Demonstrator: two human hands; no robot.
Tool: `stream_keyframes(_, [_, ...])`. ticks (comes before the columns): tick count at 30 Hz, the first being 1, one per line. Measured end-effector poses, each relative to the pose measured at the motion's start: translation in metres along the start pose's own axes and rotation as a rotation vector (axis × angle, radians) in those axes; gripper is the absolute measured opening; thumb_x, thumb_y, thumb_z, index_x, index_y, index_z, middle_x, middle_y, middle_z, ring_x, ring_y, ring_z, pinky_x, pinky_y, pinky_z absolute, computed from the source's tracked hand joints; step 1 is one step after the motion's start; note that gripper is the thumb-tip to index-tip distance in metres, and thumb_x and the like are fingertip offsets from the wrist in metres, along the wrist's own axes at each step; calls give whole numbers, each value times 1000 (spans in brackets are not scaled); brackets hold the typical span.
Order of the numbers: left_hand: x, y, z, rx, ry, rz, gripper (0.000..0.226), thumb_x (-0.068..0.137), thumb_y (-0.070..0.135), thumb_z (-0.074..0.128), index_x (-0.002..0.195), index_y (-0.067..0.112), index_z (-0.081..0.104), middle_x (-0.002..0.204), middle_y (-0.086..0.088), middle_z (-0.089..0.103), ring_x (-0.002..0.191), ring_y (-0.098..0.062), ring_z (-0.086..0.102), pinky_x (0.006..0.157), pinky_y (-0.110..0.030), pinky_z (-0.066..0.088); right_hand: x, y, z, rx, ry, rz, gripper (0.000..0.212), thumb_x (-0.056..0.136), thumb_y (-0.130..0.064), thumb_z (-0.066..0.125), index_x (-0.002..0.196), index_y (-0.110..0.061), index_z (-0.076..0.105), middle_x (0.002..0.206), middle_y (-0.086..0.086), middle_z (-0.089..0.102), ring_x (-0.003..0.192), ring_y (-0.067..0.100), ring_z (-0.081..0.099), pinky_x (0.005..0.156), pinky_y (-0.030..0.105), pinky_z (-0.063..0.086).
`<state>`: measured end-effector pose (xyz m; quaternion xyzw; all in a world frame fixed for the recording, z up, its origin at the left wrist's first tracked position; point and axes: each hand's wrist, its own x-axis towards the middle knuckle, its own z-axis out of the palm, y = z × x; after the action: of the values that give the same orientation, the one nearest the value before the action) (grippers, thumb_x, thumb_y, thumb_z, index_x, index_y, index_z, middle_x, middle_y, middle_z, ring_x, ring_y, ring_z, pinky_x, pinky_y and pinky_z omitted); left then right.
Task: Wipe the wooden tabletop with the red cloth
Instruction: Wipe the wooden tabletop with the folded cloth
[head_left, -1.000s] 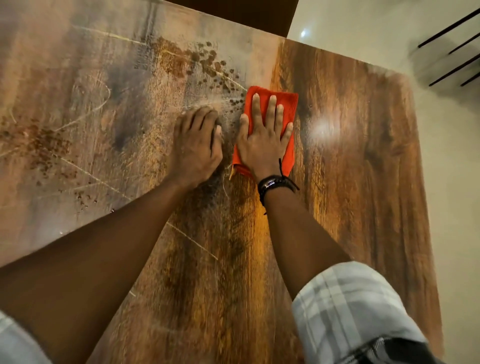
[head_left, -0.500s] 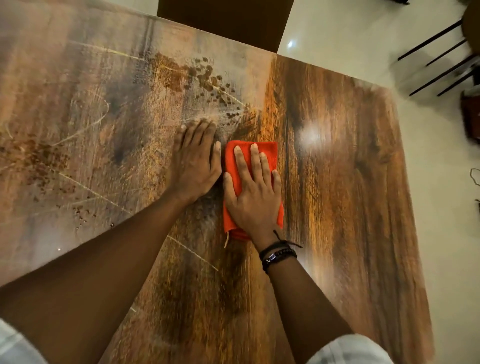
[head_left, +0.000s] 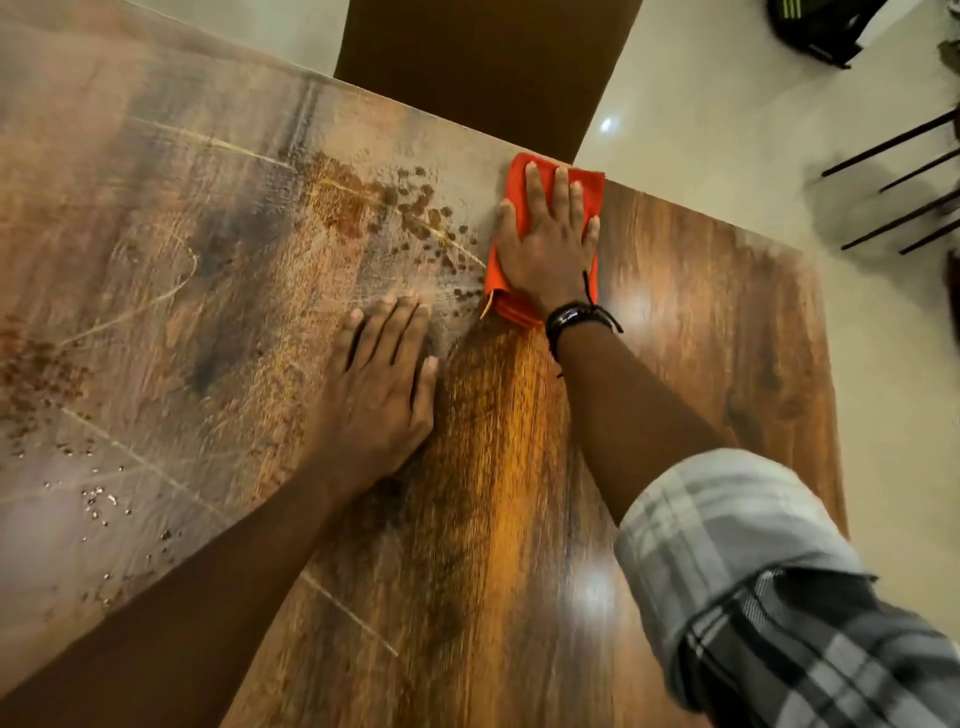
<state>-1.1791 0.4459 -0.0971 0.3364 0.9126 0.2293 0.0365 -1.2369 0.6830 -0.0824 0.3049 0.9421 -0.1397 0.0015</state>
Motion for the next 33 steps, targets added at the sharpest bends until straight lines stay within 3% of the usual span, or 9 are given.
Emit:
stream_keyframes(11, [0, 1, 3, 28, 20, 2, 54, 103, 33, 29, 152, 9, 35, 159, -6, 35, 150, -20, 24, 123, -46, 16, 48, 0, -4, 42, -10, -9, 61, 104, -51, 28, 160, -30, 15, 169, 4, 3, 155, 25, -2, 122, 52, -8])
stream_keyframes(21, [-2, 2, -1, -96, 44, -56, 55, 104, 36, 22, 153, 12, 31, 160, -6, 31, 151, -18, 21, 125, -38, 9, -86, -19, 18, 5, 0, -126, 62, 104, -52, 26, 160, -33, 10, 169, 2, -1, 155, 22, -3, 124, 50, -6])
stream_keyframes(26, [-4, 2, -2, -111, 45, -65, 57, 105, 38, 19, 153, 10, 32, 160, -8, 32, 151, -19, 22, 124, -46, 16, -170, -22, 30, 13, 62, -154, 62, 100, -53, 27, 159, -34, 19, 168, 0, 8, 156, 20, 4, 125, 49, 0])
stream_keyframes(29, [-4, 3, -2, -96, 30, -63, 57, 104, 38, 21, 153, 10, 31, 160, -9, 32, 151, -20, 22, 124, -46, 17, -176, -17, 30, 1, 58, -158, 63, 99, -53, 30, 158, -35, 21, 168, 0, 11, 155, 19, 7, 124, 50, 6])
stream_keyframes(33, [-2, 4, -4, -89, 18, -83, 59, 104, 40, 20, 153, 9, 32, 159, -9, 33, 150, -20, 22, 123, -46, 17, -129, -18, 26, 3, 67, -158, 64, 98, -55, 30, 159, -34, 20, 168, 0, 11, 155, 21, 7, 125, 49, 1])
